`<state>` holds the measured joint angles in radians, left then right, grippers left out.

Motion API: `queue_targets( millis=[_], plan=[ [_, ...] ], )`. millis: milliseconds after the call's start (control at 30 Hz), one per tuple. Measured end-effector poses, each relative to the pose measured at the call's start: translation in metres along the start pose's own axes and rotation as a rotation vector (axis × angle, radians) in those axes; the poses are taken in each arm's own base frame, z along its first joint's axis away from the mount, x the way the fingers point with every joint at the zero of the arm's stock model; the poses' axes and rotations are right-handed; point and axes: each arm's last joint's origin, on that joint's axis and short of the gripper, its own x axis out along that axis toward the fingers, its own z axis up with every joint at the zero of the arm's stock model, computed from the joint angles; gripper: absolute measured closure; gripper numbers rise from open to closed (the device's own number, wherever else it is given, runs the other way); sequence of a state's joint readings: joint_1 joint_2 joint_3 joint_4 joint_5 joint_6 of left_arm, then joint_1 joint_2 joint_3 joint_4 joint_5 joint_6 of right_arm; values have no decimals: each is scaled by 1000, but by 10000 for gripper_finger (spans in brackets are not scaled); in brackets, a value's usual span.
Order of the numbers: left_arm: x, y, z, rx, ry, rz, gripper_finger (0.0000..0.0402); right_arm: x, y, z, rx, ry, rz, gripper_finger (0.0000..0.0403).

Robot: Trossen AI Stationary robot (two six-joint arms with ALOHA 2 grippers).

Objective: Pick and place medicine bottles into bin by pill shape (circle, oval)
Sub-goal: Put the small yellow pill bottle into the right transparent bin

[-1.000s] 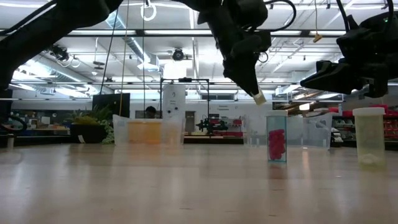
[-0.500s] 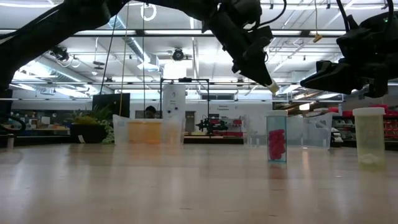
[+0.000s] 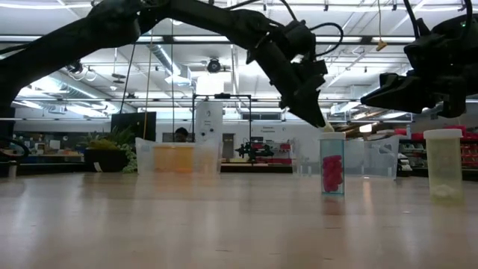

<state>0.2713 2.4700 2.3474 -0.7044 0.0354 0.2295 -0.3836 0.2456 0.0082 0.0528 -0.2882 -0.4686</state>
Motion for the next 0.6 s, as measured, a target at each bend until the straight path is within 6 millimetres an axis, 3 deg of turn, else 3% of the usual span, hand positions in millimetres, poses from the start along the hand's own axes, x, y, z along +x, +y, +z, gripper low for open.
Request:
queue_targets(
  millis=[600],
  plan=[
    [23, 4, 2, 96, -119, 23, 281, 0, 0, 0, 1, 3, 1, 310]
  ],
)
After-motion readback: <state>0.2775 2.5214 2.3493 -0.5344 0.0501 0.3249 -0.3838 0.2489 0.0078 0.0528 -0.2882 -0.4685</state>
